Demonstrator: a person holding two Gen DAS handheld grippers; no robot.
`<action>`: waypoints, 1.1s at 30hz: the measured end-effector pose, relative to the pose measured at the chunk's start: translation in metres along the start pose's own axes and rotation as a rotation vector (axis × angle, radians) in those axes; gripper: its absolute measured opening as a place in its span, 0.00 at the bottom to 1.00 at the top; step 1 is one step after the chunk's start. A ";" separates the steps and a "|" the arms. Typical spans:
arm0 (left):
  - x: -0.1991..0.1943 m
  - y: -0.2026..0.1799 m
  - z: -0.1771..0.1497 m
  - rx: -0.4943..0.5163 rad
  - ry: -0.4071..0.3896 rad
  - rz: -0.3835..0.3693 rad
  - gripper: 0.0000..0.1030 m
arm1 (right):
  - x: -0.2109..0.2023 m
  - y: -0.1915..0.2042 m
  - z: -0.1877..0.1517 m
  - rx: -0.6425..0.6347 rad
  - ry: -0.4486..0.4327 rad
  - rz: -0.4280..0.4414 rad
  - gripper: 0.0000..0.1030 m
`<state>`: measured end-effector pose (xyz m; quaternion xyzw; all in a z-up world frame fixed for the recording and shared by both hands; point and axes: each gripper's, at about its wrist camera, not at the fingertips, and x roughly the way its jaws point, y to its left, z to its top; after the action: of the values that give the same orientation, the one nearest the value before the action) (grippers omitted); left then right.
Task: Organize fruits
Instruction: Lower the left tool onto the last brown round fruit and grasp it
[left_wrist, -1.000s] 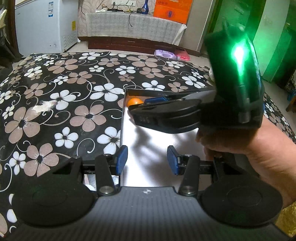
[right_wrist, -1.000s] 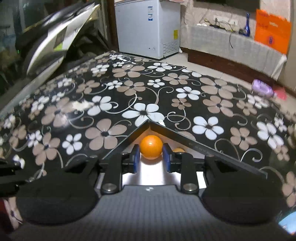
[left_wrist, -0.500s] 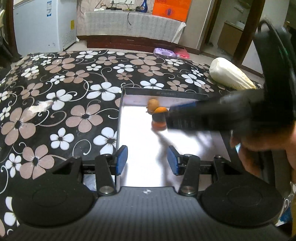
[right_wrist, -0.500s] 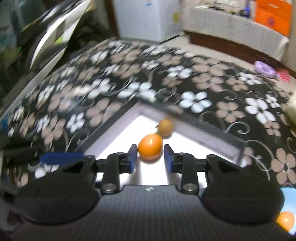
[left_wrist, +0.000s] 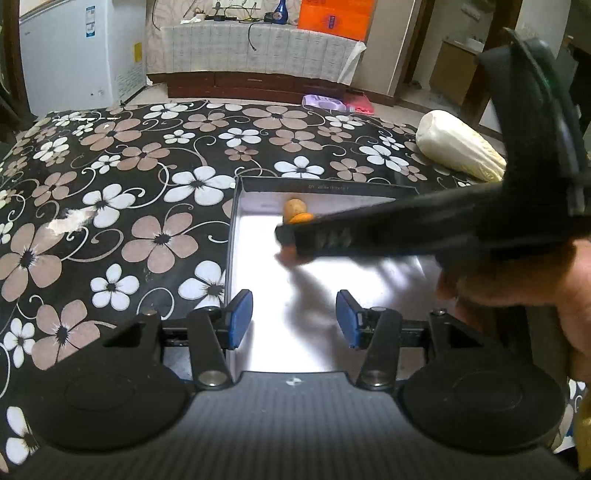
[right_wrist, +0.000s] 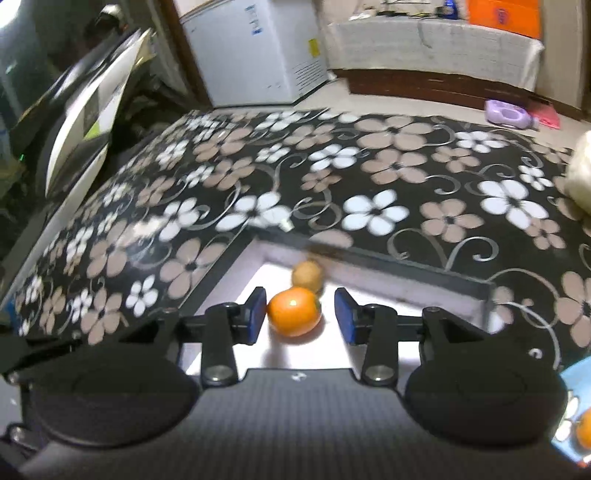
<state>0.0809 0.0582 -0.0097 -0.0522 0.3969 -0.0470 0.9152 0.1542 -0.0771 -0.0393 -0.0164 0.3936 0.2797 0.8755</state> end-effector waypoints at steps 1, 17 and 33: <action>0.000 0.000 0.000 0.001 0.000 0.001 0.54 | 0.002 0.004 -0.001 -0.018 0.014 0.002 0.42; 0.021 -0.008 0.022 0.006 -0.023 0.033 0.54 | -0.051 -0.010 -0.003 -0.016 -0.101 -0.038 0.33; 0.062 -0.027 0.043 -0.030 0.002 0.055 0.53 | -0.101 -0.034 -0.019 -0.009 -0.152 -0.055 0.33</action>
<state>0.1530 0.0259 -0.0214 -0.0548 0.3997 -0.0157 0.9149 0.1041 -0.1590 0.0114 -0.0100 0.3241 0.2579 0.9101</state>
